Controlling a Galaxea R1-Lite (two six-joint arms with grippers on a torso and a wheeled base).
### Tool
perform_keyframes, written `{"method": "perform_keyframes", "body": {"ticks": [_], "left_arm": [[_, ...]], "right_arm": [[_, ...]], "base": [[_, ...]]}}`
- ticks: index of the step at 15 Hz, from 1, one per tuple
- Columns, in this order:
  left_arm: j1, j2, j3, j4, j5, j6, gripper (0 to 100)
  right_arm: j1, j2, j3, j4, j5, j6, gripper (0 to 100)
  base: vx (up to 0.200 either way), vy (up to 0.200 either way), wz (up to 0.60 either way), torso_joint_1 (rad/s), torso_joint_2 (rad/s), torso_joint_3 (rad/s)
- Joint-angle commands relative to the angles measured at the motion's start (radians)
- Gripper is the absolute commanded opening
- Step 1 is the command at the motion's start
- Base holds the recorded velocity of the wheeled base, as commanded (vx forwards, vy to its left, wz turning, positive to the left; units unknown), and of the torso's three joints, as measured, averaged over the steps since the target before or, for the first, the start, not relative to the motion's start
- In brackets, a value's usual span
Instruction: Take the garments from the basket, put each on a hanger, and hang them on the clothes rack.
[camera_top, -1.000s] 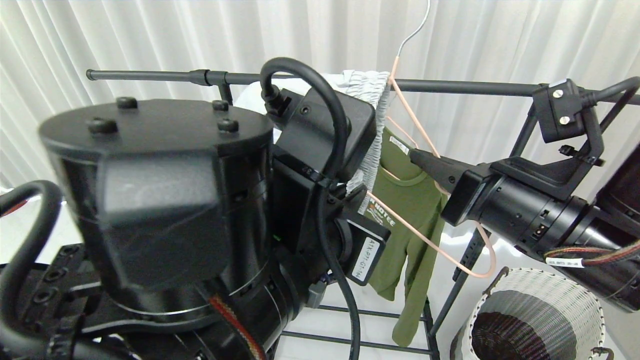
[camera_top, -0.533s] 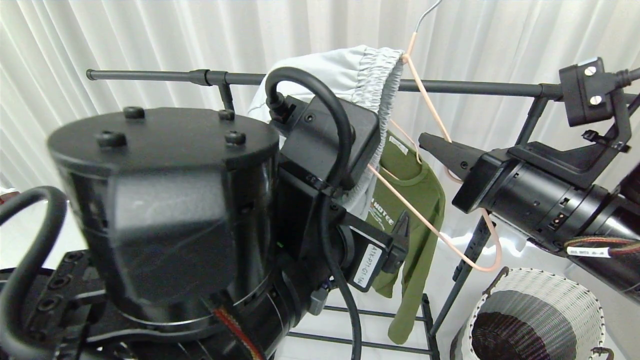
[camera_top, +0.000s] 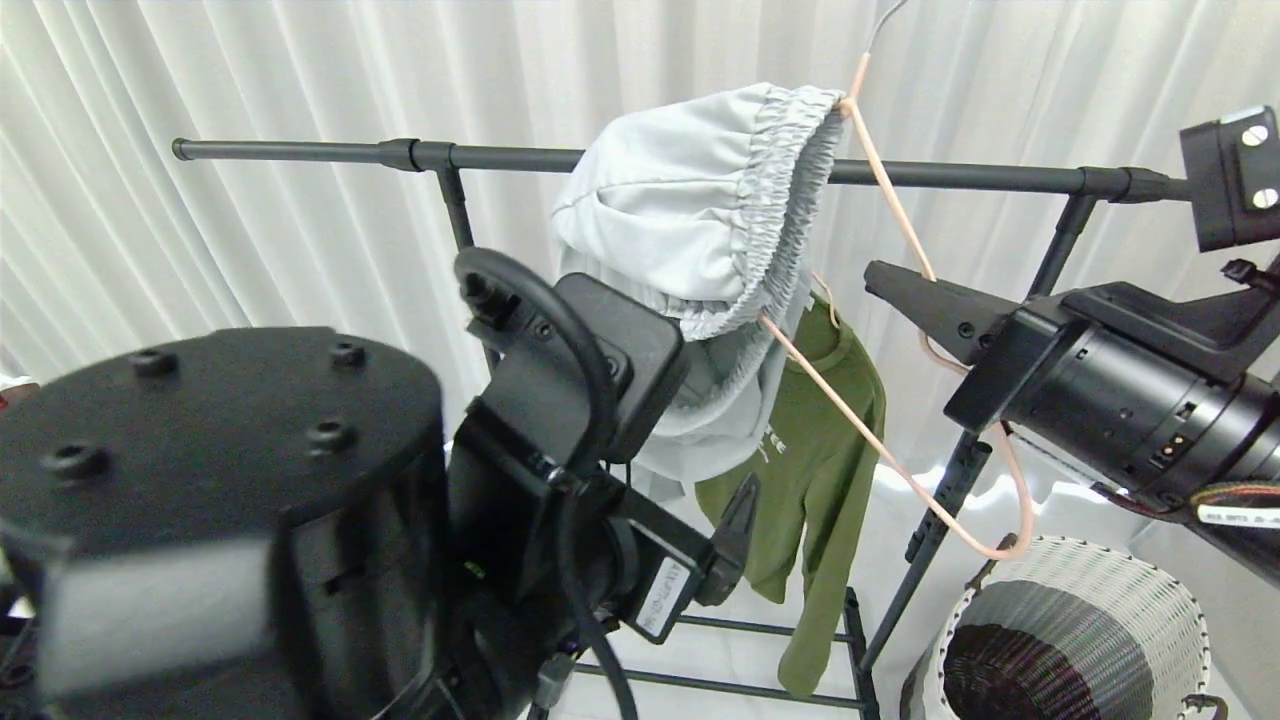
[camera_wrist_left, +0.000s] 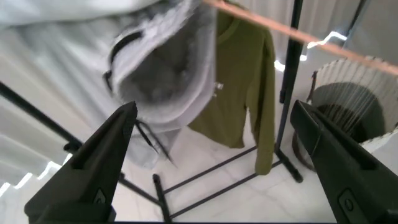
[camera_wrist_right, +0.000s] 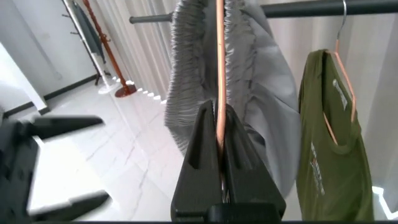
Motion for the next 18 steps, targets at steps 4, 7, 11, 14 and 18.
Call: {"method": "perform_keyframes", "body": {"ticks": [4,7,11,14,18], "left_arm": [[0.034,-0.200,0.090,-0.003,-0.002,0.109,100],[0.189,-0.222,0.061,-0.003,-0.060,0.152,100],[0.407,-0.193,-0.023,-0.003,-0.330,0.258,100],[0.435,-0.173,-0.039,-0.003,-0.504,0.308,100],[0.428,-0.147,-0.023,-0.001,-0.666,0.376,100]], "right_arm": [[-0.004,-0.089,0.095,0.004,0.029,-0.012,0],[-0.001,-0.121,0.138,0.005,0.055,-0.039,0],[0.036,-0.161,0.184,0.007,0.065,-0.058,0],[0.079,-0.201,0.236,0.028,0.065,-0.068,0],[0.117,-0.205,0.256,0.039,0.065,-0.076,0]], "base": [[0.000,0.000,0.00,0.000,0.00,0.000],[0.000,0.000,0.00,0.000,0.00,0.000],[0.000,0.000,0.00,0.000,0.00,0.000],[0.000,0.000,0.00,0.000,0.00,0.000],[0.000,0.000,0.00,0.000,0.00,0.000]]}}
